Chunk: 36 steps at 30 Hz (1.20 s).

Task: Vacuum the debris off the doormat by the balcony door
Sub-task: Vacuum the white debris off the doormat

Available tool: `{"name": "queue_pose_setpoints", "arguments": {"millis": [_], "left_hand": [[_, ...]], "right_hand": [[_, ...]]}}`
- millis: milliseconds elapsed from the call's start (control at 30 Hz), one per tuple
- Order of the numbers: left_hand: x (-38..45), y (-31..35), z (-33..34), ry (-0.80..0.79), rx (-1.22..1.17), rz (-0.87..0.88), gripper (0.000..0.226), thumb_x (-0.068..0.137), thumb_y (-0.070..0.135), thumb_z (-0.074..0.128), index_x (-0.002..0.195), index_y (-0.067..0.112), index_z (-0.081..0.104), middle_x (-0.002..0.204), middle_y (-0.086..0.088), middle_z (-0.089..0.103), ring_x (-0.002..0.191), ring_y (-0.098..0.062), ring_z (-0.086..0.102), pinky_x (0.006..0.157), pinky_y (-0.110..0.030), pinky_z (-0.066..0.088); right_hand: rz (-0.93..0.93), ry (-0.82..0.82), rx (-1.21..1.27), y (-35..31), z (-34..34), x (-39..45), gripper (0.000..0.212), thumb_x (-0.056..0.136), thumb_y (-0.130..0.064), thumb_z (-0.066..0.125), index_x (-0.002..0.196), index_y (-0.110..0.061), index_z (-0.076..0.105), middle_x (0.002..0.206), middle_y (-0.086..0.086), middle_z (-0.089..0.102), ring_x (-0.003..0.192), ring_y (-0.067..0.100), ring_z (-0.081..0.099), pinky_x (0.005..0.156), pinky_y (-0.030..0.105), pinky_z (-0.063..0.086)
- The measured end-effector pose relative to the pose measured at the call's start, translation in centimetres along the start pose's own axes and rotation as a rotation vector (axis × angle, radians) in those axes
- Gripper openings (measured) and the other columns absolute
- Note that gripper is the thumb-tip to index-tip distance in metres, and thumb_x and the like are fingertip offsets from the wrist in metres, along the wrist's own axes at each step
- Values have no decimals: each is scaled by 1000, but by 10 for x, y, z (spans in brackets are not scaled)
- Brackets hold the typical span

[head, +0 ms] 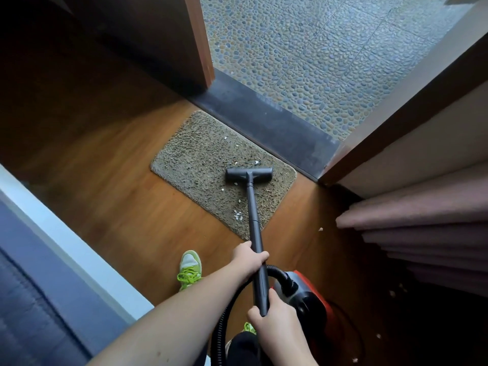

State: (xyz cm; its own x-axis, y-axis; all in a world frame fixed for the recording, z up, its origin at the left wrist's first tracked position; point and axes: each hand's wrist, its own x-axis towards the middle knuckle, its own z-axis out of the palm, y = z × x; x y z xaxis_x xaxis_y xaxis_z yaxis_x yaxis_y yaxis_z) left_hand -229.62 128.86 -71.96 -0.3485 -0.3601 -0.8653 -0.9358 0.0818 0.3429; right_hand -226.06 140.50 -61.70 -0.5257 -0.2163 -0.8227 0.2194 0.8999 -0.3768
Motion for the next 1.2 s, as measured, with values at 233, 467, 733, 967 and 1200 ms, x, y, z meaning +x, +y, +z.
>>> {"name": "queue_pose_setpoints", "arguments": {"millis": [233, 467, 733, 967, 1200], "left_hand": [[-5, -16, 4, -7, 71, -11, 72, 85, 38, 63, 146, 9, 40, 145, -10, 49, 131, -26, 48, 105, -29, 39], [9, -22, -9, -4, 146, 51, 50, 80, 38, 64, 121, 10, 58, 122, -10, 65, 110, -28, 61, 94, -35, 50], [43, -14, -28, 7, 151, 145, 41, 80, 38, 67, 111, 12, 59, 110, -9, 65, 94, -26, 63, 78, -32, 55], [65, -17, -51, -14, 103, 200, 42, 81, 33, 69, 113, 8, 56, 109, -13, 63, 86, -27, 65, 58, -31, 56], [96, -22, -56, -35, 58, 231, 35, 80, 27, 69, 104, 3, 58, 101, -17, 67, 82, -31, 69, 60, -43, 61]], "right_hand": [[-20, 2, 34, 9, 13, -12, 25, 86, -36, 53, 106, -22, 48, 83, -2, 56, 81, 14, 54, 72, 19, 42], [-1, 40, 38, -4, 28, -9, 22, 84, -37, 54, 89, -18, 43, 84, 2, 61, 87, 20, 60, 78, 26, 46], [12, 99, 57, -24, 35, 17, 16, 80, -39, 53, 83, -23, 52, 75, -2, 62, 73, 15, 64, 69, 27, 50], [30, 125, 155, -46, 61, 35, 23, 70, -41, 49, 79, -20, 48, 75, 8, 66, 66, 29, 68, 64, 43, 60], [-13, 184, 136, -52, 81, 60, 17, 78, -34, 50, 83, -18, 49, 84, 10, 67, 73, 30, 68, 67, 39, 59]]}}
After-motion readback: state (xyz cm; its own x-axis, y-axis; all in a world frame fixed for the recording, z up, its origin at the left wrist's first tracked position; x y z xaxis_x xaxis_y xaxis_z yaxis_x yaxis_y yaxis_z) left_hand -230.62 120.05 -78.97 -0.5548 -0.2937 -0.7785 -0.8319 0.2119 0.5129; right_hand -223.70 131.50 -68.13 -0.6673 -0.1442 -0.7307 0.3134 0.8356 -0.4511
